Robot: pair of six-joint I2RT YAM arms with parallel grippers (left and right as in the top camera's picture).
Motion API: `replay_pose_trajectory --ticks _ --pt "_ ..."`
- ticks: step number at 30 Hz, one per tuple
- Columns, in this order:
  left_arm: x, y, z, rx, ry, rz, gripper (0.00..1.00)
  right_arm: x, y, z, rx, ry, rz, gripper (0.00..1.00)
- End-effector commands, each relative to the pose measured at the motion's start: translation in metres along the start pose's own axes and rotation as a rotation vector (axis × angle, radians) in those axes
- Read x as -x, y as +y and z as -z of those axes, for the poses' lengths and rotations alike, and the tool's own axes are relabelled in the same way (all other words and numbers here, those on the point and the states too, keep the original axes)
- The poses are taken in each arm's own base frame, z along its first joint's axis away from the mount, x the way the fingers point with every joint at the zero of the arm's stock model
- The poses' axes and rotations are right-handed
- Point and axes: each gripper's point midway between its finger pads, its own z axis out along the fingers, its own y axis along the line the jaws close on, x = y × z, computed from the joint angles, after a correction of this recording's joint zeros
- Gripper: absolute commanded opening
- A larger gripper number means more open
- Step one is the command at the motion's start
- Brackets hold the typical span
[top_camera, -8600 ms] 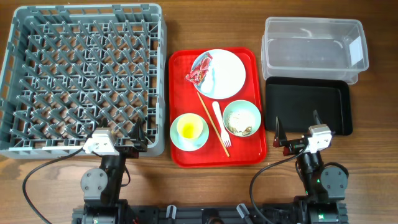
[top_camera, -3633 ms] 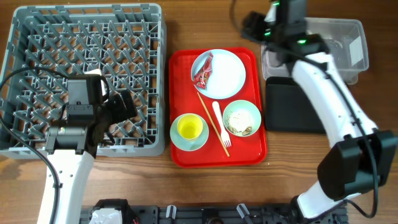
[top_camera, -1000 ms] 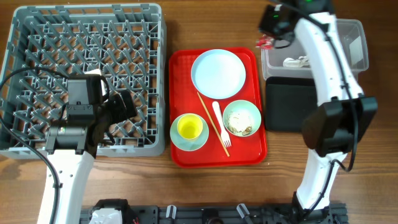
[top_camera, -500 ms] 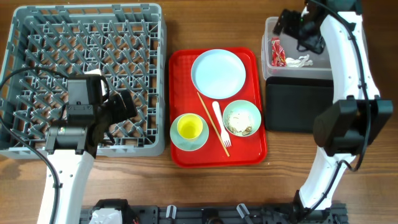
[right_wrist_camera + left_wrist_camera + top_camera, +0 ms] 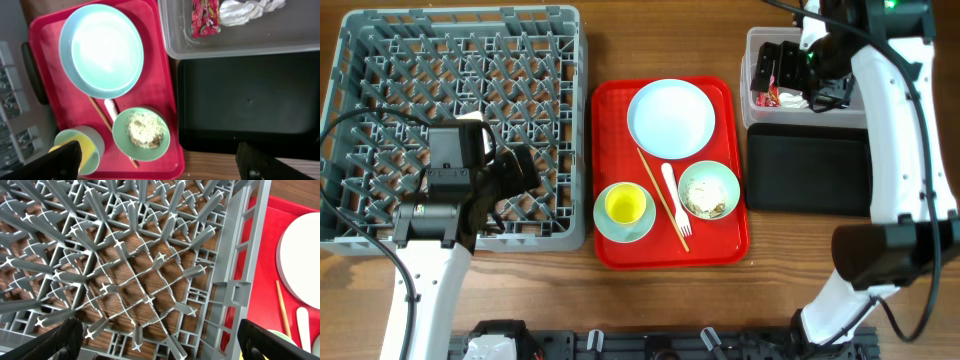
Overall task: Sort waste into correct bins and load items into the dishwasher rack
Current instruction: 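Grasp the light-blue rice bowl rim with the right gripper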
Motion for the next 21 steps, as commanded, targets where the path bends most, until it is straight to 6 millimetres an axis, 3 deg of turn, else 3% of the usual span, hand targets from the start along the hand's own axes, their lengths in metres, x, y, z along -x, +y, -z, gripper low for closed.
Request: replay_pose_trajectory --ticks 1,7,10,17,21 --pt "0.006 0.0 0.003 0.006 -0.019 0.008 1.0 -0.022 -0.001 0.017 0.018 -0.016 0.02 0.99" --pt "0.006 0.0 0.003 0.006 -0.019 0.008 1.0 -0.064 -0.012 0.002 0.053 -0.16 0.012 1.0" --pt "0.006 0.0 0.003 0.006 -0.019 0.008 1.0 -0.085 -0.011 -0.014 0.098 -0.274 -0.001 1.0" --pt "0.006 0.0 0.003 0.006 -0.019 0.008 1.0 -0.116 0.037 -0.071 0.138 -0.148 0.108 0.98" --pt "0.004 0.001 0.003 0.009 -0.01 0.008 1.0 -0.127 0.065 -0.118 0.081 -0.053 0.102 0.95"
